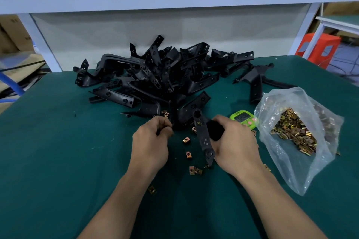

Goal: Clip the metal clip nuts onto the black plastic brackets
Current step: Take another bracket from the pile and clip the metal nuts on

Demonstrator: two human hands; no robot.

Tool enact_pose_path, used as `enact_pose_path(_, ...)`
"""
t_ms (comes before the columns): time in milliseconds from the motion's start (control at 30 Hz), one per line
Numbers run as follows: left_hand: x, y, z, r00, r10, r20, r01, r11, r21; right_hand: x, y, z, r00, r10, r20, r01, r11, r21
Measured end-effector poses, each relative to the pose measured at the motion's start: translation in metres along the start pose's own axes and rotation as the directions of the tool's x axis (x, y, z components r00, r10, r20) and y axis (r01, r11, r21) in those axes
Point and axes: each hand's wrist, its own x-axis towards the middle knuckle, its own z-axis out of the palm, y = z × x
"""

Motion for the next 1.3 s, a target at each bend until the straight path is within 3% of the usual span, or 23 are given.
enact_pose_path(367, -0.002, 0.007, -0.001, 0.997, -0.012, -0.082, 0.004, 0.994, -0.108, 0.002, 0.003, 0.0, 1.0, 0.007, -0.026, -0.007, 1.0, -0.008)
enact_pose_path(567, -0.006, 0.01, 0.001, 0.998, 0.037, 0.045, -0.025, 0.971, -0.24, 0.004, 0.007, -0.002, 0.993, 0.019, -0.119, -0.04, 0.983, -0.18)
enact_pose_path(767, -0.008, 0.018, -0.003, 0.935, -0.038, 0.353, 0.217, 0.847, -0.485, 0.004, 0.01, 0.001, 0.999, 0.025, -0.031, -0.032, 0.973, -0.228)
enact_pose_path(1000, -0.008, 0.018, 0.002, 0.914, -0.169, 0.369, 0.357, 0.766, -0.534, 0.004, 0.007, 0.001, 1.0, 0.013, -0.014, -0.015, 0.986, -0.167)
enact_pose_path(1300, -0.008, 0.02, 0.002, 0.892, -0.194, 0.409, 0.412, 0.721, -0.557, 0.001, 0.003, 0.003, 0.997, 0.061, 0.055, -0.047, 0.972, -0.23)
